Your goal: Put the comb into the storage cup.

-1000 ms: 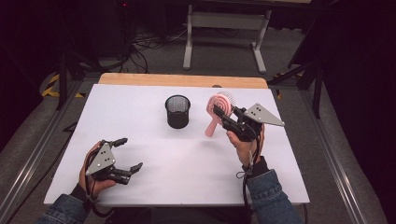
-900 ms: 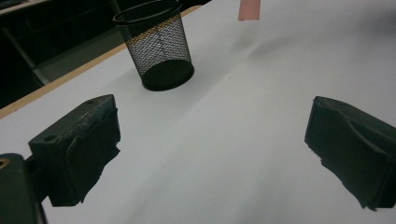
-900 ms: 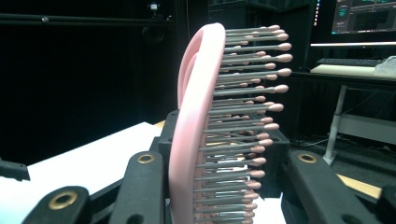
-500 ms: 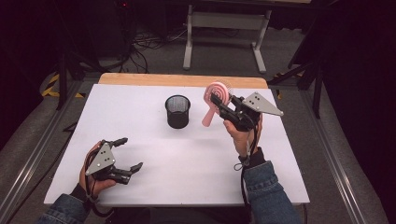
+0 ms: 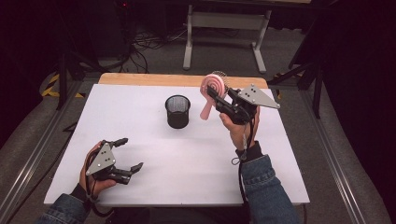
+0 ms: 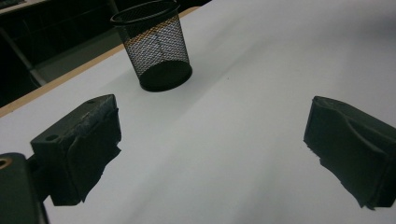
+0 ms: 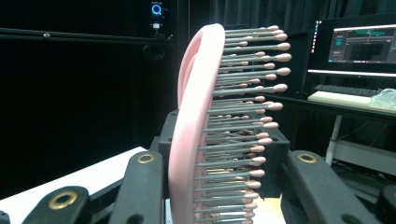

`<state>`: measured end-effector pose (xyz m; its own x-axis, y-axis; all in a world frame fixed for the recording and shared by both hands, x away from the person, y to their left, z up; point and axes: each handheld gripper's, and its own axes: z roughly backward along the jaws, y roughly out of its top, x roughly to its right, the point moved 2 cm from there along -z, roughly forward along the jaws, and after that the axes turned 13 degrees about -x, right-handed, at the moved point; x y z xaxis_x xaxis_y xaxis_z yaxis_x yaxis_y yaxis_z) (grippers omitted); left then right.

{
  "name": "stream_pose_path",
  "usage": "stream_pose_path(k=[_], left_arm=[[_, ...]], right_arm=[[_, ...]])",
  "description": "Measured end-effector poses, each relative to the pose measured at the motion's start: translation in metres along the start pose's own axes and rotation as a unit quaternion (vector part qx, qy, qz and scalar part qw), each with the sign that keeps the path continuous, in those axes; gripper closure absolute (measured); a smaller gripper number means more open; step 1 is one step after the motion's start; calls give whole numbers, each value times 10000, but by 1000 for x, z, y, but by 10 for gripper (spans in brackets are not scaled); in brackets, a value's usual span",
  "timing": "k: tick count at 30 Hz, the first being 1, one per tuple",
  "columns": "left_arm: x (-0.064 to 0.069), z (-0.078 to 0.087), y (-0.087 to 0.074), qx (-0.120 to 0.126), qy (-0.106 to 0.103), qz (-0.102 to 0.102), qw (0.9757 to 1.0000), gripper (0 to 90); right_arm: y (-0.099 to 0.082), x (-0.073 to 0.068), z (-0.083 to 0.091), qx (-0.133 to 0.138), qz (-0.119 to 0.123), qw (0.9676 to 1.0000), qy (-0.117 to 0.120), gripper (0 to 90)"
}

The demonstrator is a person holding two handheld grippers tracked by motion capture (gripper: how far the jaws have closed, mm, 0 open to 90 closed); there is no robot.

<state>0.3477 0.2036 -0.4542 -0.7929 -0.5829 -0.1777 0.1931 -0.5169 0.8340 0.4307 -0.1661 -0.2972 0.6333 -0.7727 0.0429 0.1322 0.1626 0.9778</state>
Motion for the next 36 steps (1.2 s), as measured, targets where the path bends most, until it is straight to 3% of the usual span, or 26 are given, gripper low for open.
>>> stream_pose_path(k=[14,30,36], left_arm=[[-1,0,-1,4,6,2,10000,50],[0,1,-1,31,19,7,10000,55],[-1,3,-2,43,-15,14,10000,55]], right_arm=[[22,-2,-14,222,-5,9998,-2,632],[26,-9,-33,318,-40,9995,51,633],[28,-13,-47,374,-160,9991,121,633]])
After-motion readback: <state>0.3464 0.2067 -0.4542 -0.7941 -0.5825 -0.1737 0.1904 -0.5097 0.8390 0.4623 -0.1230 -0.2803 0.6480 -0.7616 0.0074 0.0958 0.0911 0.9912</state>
